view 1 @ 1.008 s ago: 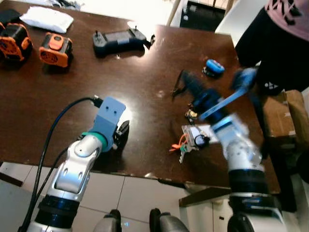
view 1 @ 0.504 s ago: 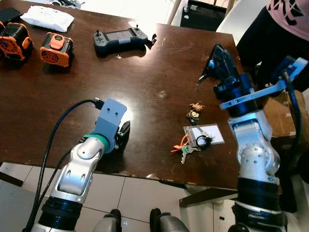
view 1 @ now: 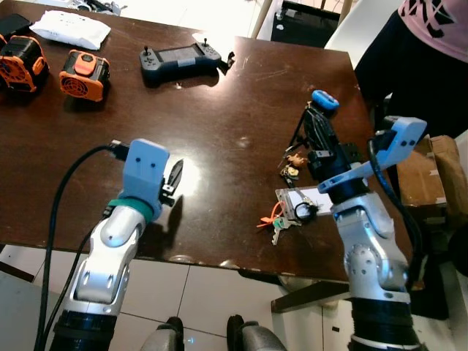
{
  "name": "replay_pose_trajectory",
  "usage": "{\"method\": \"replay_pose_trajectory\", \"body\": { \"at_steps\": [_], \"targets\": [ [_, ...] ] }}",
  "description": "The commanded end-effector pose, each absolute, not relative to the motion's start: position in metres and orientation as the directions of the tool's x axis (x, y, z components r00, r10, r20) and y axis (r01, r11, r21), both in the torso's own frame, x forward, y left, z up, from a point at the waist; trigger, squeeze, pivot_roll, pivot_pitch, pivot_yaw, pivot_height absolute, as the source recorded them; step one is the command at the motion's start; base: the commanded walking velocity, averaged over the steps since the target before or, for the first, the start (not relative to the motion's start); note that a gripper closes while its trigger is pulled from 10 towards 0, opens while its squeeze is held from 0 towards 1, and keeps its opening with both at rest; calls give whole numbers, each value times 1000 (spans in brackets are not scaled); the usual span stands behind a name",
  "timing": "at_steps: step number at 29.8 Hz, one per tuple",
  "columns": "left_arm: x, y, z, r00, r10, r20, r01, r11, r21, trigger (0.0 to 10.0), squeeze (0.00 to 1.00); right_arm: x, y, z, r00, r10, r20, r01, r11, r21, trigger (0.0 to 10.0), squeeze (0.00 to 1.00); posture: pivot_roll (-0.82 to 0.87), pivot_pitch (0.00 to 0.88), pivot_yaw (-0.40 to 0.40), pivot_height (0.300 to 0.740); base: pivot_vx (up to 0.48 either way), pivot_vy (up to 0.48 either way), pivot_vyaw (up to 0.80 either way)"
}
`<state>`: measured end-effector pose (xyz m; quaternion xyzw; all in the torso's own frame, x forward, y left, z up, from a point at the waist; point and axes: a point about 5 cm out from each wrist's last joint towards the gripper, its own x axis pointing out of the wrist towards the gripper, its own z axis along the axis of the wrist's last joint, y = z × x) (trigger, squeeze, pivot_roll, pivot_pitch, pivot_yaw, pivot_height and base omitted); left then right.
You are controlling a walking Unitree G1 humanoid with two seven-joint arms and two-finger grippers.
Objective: Hang keys on a hook
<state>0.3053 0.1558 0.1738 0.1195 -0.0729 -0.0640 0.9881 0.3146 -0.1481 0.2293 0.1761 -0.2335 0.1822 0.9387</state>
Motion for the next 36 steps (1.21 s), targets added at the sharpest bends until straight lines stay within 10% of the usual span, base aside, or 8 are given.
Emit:
{"method": "replay_pose_trajectory", "body": {
  "at_steps": [1,36],
  "targets": [
    [300,153,173,978,-148,148,107,962,251,10000,0,314,-150,230,821,250,513,-415,879,235,10000,0,-111,136,-54,740,-356,0,0],
    [288,146,157,978,-149,149,102,954,281,10000,0,322,-127,221,790,383,478,-502,852,147,10000,0,-71,134,-79,740,-385,0,68]
  ]
}}
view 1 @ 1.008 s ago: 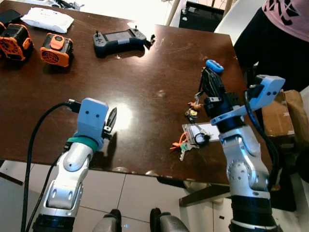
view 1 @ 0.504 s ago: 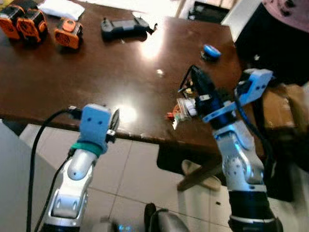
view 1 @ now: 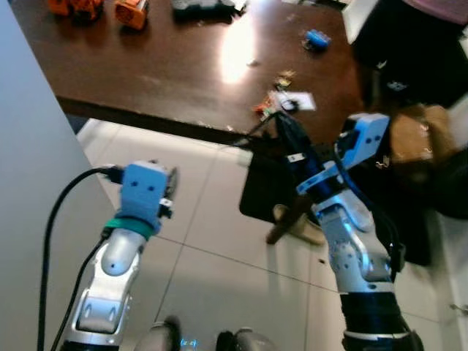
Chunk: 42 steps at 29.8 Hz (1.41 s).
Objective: Hang keys on a hook
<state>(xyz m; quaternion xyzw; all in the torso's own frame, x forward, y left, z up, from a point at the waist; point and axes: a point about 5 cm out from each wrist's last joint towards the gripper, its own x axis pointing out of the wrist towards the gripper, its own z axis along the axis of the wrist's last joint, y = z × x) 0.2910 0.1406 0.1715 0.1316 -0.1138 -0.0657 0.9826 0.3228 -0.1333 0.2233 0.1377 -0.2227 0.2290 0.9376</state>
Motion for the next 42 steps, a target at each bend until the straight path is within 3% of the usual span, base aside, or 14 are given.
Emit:
{"method": "replay_pose_trajectory", "body": {
  "at_steps": [1,7,38,42],
  "targets": [
    [287,144,153,978,-164,127,122,949,290,10000,0,323,-128,221,792,379,478,-497,855,145,10000,0,-71,134,-79,740,0,0,800],
    [278,140,120,969,-245,-7,229,894,386,10000,0,323,-131,222,793,367,486,-486,862,142,10000,0,-70,134,-79,740,0,0,799],
    [254,163,39,947,-189,-260,290,851,437,10000,0,324,-132,226,786,351,509,-476,869,136,10000,0,-82,134,-76,740,0,0,800],
    [240,174,12,916,-169,-363,331,830,449,10000,0,324,-132,226,786,348,511,-474,870,137,10000,0,-83,134,-74,740,0,0,800]
  ]
}}
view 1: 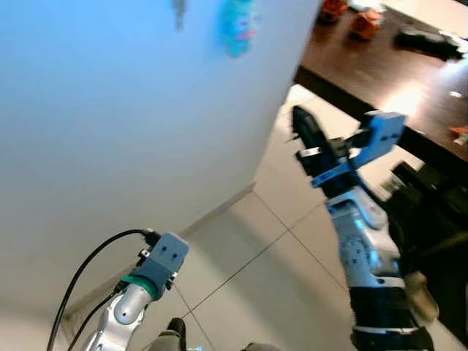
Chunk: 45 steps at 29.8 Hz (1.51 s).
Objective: Hang keys on a hook
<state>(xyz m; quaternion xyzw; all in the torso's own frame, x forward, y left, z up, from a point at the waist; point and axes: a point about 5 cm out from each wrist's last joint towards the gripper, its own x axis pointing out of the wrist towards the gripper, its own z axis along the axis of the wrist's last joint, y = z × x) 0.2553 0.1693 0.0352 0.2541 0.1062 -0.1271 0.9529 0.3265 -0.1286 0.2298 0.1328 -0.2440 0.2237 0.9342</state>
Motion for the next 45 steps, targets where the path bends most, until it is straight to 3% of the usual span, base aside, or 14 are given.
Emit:
{"method": "replay_pose_trajectory", "body": {
  "at_steps": [1,16,19,29,45],
  "targets": [
    [238,176,8,912,-164,-376,335,828,450,10000,0,324,-132,226,786,348,511,-474,870,137,10000,0,-83,134,-74,740,0,0,800],
    [204,198,-40,823,-92,-561,415,771,483,10000,0,325,-131,224,787,350,508,-476,869,138,10000,0,-78,133,-75,740,0,0,799],
    [194,198,-53,789,-100,-606,472,730,494,10000,0,326,-129,222,793,351,498,-473,870,141,10000,0,-81,129,-75,740,0,-425,0],
    [189,197,-60,772,-90,-629,485,724,491,10000,0,326,-130,221,797,351,492,-469,873,137,10000,0,-88,127,-76,740,0,-480,0],
    [196,196,-58,796,-90,-599,462,729,505,10000,0,326,-129,219,798,355,488,-471,872,136,10000,0,-86,132,-73,740,0,-469,0]
  ]
}}
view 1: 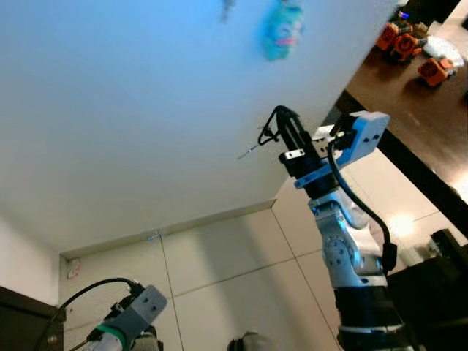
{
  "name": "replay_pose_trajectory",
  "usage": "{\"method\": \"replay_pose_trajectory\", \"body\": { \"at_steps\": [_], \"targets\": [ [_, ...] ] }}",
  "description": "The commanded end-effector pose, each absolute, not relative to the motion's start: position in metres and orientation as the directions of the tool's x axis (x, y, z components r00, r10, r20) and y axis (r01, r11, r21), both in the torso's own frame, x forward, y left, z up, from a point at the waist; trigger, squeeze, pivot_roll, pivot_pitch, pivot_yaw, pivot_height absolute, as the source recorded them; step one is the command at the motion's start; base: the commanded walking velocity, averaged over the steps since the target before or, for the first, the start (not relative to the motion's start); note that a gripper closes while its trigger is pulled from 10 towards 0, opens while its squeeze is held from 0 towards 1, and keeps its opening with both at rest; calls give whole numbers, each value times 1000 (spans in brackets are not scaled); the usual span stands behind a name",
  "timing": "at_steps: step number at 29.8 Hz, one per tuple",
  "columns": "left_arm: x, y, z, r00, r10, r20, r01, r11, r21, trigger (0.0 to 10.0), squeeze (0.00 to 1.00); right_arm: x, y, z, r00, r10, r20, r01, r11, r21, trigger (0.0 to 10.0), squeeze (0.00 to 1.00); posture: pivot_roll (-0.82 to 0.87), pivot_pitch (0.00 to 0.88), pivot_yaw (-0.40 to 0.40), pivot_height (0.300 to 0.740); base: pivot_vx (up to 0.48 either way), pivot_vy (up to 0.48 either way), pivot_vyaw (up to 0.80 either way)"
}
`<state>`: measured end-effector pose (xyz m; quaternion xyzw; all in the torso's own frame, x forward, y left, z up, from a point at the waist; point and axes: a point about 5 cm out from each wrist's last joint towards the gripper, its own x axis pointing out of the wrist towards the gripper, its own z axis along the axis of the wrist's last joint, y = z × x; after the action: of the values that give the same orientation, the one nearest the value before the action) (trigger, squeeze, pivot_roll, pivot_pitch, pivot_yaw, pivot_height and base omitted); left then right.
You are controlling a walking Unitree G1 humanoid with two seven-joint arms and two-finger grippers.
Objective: Hang keys on a hook
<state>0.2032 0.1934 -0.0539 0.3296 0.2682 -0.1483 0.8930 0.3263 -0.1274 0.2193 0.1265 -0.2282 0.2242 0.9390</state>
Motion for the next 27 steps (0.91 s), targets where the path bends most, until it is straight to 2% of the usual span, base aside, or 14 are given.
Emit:
{"method": "replay_pose_trajectory", "body": {
  "at_steps": [1,9,12,15,20,27],
  "targets": [
    [196,196,-58,796,-90,-599,462,729,505,10000,0,326,-129,219,798,355,488,-471,872,136,10000,0,-86,132,-73,740,0,-446,0],
    [196,197,-58,800,-88,-593,457,730,508,10000,0,326,-128,219,796,356,489,-471,872,134,10000,0,-83,137,-71,740,0,-430,0],
    [196,197,-59,800,-82,-594,452,734,508,10000,0,326,-128,218,798,354,487,-468,874,132,10000,0,-83,139,-70,740,0,-334,681],
    [199,198,-57,809,-68,-583,425,754,501,10000,0,326,-128,218,801,352,484,-464,876,130,10000,0,-82,139,-70,740,0,0,800],
    [209,198,-50,841,-39,-540,323,837,442,10000,0,327,-129,218,807,346,479,-456,880,133,10000,0,-80,139,-71,740,0,0,800],
    [219,199,-43,863,-4,-505,250,872,420,10000,0,328,-129,218,807,344,480,-454,881,133,10000,0,-80,140,-70,740,0,0,800]
  ]
}}
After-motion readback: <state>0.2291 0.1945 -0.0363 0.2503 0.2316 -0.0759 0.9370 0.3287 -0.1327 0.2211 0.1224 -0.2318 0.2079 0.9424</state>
